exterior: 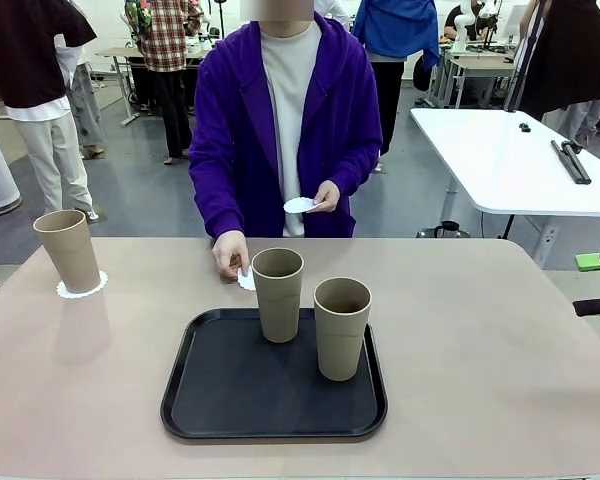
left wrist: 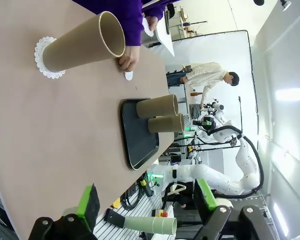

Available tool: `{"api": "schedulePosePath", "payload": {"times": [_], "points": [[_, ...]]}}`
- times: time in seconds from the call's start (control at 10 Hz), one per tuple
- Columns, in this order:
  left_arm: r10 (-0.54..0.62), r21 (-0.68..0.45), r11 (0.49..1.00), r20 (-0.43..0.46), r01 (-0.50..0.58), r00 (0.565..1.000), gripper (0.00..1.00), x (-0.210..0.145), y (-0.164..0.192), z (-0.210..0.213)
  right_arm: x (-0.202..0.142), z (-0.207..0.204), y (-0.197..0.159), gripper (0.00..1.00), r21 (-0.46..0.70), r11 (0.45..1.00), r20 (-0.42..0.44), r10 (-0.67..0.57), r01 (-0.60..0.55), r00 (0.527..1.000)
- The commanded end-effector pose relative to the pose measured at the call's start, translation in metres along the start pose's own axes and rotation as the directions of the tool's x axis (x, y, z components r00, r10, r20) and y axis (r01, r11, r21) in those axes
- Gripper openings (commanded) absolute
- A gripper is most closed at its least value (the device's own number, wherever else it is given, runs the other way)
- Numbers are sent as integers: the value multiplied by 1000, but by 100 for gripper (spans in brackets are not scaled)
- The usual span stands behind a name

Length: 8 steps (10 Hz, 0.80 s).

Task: Place coasters on the table and set cups on them.
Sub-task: Take one Reusable plastic cup from the Flat Tray and place it on a coaster set by the human.

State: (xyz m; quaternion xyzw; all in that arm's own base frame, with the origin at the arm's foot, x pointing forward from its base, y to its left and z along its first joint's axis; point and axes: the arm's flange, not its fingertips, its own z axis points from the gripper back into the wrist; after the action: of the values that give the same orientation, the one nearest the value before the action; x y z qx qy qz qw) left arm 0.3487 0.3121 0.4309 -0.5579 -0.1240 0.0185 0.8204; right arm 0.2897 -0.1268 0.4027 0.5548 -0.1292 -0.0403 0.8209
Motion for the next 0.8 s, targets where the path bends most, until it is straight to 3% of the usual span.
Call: {"api": "schedulePosePath", "payload": {"times": [0.0,0.7], "points": [[-2,-6,1000,8,2,1000,100,0,-1,2,1,0,1,100,10,1000,3,7,-8,1000],[-2,-6,1000,8,2,1000,100,0,-1,2,1,0,1,100,10,1000,3,7,-8,1000]]}}
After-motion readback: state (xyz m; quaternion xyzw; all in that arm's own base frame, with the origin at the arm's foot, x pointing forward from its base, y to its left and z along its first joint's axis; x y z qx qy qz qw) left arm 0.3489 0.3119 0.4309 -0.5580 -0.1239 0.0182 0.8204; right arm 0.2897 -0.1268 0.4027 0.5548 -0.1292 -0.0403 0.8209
